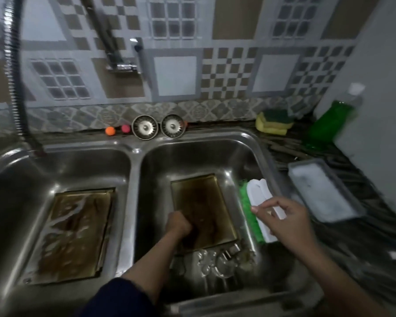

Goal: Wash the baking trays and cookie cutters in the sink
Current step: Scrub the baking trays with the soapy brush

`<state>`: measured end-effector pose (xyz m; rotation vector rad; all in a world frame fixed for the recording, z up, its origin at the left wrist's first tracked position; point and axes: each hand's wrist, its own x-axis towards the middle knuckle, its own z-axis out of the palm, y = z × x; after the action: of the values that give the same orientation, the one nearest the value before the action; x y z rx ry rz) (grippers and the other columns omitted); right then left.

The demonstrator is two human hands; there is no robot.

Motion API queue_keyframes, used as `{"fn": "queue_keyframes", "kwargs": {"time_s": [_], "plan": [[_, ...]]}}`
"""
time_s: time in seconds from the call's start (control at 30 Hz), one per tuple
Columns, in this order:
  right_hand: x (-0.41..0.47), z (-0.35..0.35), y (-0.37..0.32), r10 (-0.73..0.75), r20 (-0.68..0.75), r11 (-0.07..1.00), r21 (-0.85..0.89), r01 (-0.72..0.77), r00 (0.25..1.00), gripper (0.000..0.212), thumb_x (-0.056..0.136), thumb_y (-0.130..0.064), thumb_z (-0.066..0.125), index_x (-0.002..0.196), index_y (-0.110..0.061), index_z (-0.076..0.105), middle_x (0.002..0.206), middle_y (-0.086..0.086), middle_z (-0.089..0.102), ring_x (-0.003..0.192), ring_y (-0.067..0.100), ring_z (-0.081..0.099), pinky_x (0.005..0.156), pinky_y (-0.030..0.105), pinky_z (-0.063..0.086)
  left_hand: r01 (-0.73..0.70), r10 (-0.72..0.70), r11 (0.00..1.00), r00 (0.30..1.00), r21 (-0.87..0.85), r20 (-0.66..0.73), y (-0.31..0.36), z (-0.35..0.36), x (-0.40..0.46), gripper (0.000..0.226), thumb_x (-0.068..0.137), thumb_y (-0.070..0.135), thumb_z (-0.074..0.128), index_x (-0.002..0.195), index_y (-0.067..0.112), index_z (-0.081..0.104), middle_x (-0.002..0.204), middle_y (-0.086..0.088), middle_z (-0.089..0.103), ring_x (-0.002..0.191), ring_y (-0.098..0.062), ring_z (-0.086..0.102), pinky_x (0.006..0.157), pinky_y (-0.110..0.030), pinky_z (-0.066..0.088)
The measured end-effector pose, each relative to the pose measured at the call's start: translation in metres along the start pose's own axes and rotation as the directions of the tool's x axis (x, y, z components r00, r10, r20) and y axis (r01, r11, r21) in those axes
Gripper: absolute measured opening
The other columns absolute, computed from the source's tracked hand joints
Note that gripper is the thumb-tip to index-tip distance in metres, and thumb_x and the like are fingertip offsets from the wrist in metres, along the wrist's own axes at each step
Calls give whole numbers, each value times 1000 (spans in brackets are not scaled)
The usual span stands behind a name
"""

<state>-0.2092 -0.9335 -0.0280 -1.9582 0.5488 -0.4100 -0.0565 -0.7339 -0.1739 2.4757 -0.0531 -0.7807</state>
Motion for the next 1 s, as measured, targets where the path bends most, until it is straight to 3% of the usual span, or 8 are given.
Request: {"fn": "queue_keyframes", "kwargs": {"time_s": [0.13,0.27,0.33,0.43,0.57,0.73,0.93,1.0], "plan": [[5,-45,4,-2,39,1000,22,1,999,12,64,-30,82,67,-25,71,73,-9,69,72,8,65,56,34,55,31,-25,999,989,36,-144,-8,15,14,28,79,8,54,105,6,65,110,-21,62,107,-37,57,89,-35,49],[24,-91,4,-36,64,999,24,34,997,16,59,-41,77,68,-29,72,77,-13,70,69,4,64,52,19,51,7,-41,991,965,-132,-258,0,9,8,24,79,1,64,103,1,65,104,-22,68,99,-37,63,83,-38,50],[37,-113,4,-72,68,997,-9,72,995,9,65,-38,77,72,-34,73,83,-19,70,72,5,65,52,22,53,12,-52,990,957,-142,-286,8,4,2,32,80,6,65,112,5,63,109,-18,68,100,-35,63,83,-36,49],[64,-142,11,-114,76,991,-64,119,991,20,74,-28,78,88,-39,70,100,-28,65,76,7,65,54,24,55,-7,-36,994,920,-109,-391,29,-9,-15,38,81,9,59,118,18,61,103,-15,69,94,-34,64,75,-34,50],[99,-154,39,-37,116,975,-212,61,993,45,74,-29,80,115,-33,63,131,-7,55,114,18,55,78,31,50,-191,160,981,833,-5,-530,64,-19,-38,45,85,5,53,127,19,55,110,-15,58,92,-29,59,79,-36,48],[110,-143,65,-21,135,951,-302,61,991,61,70,-25,84,126,-21,59,138,4,52,124,24,49,86,27,41,-154,97,986,826,-56,-556,91,-23,-57,48,91,9,43,136,26,44,118,-17,41,60,-18,44,68,-32,44],[109,-138,70,2,141,945,-325,44,990,65,69,-25,84,128,-21,57,137,7,53,123,27,50,92,34,46,-209,71,963,804,-169,-590,86,-28,-78,60,85,-2,47,140,19,39,113,-13,53,90,-23,56,74,-38,52],[106,-140,60,-6,114,947,-317,42,993,64,71,-25,83,129,-20,56,139,7,51,124,27,49,92,34,45,-217,45,950,808,-226,-587,80,-30,-85,60,84,-3,49,139,19,40,103,-10,58,89,-26,61,74,-43,56]]}}
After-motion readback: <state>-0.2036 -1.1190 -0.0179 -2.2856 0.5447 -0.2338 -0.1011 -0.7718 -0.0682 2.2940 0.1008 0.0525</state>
